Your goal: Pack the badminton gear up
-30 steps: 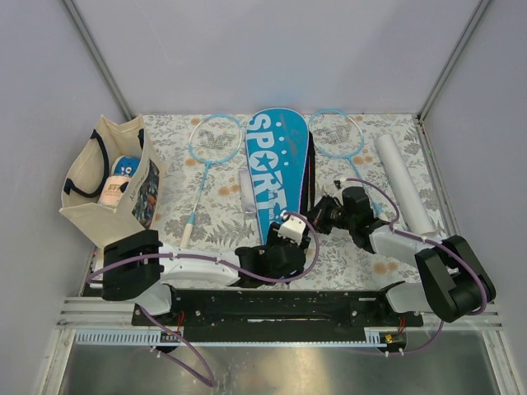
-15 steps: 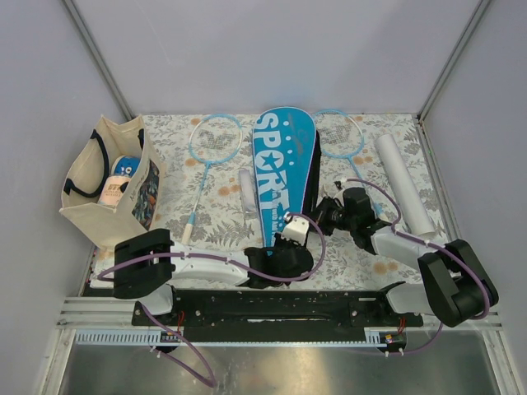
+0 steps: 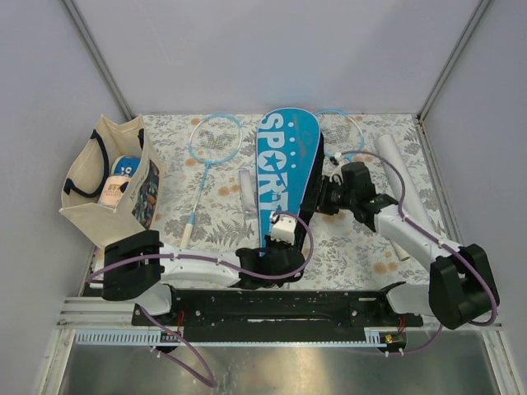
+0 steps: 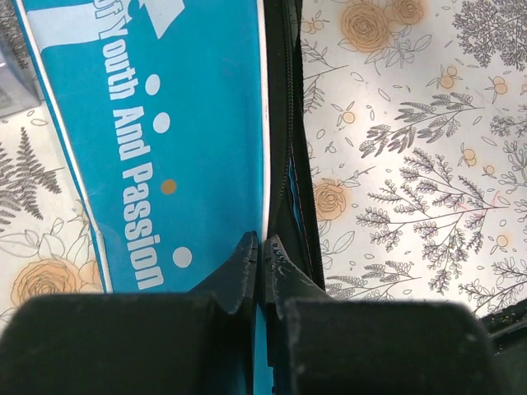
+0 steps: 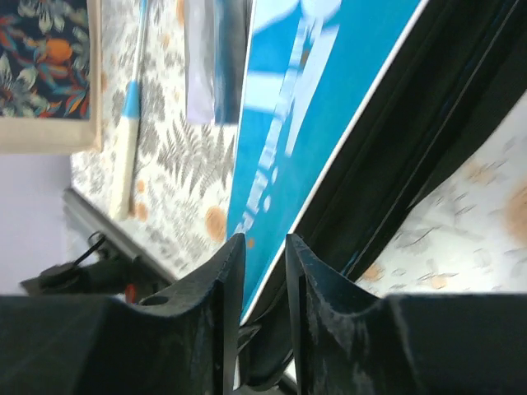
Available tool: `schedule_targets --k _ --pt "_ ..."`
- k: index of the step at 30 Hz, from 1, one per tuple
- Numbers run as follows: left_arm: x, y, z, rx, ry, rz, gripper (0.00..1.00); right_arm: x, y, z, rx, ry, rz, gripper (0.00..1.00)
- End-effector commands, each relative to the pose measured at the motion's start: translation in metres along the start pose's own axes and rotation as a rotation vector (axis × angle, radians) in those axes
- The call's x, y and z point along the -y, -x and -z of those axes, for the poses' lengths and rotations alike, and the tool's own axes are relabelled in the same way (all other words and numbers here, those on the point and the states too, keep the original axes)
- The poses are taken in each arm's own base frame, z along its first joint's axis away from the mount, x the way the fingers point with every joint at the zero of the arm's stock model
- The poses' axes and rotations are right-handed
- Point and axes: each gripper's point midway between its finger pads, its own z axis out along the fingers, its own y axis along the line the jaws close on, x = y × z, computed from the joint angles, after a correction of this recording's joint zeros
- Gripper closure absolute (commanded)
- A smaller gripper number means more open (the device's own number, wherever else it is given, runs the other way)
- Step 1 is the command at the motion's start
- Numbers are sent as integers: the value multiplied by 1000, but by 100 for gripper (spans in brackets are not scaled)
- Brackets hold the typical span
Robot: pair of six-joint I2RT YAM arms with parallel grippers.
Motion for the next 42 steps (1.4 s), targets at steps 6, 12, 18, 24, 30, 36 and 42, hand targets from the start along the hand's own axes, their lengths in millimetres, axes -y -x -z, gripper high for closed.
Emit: schedule_targets --k 6,12,18,24,30,36,42 --pt "-5 19 17 45 -40 153 100 75 108 37 88 -410 192 56" --pt "0 14 18 7 -57 204 100 128 153 31 48 -610 193 50" --pt "3 13 19 -35 -56 236 100 173 187 30 -19 -794 224 42" --pt "0 14 18 -53 -69 282 100 205 205 31 -64 -901 260 36" --pt "0 18 16 -53 -78 301 100 233 203 21 -122 -849 190 35" --pt "2 22 14 -49 -92 319 100 242 194 11 -187 -817 198 39" --pt "7 21 13 -50 -117 337 100 247 183 6 -241 -801 181 41"
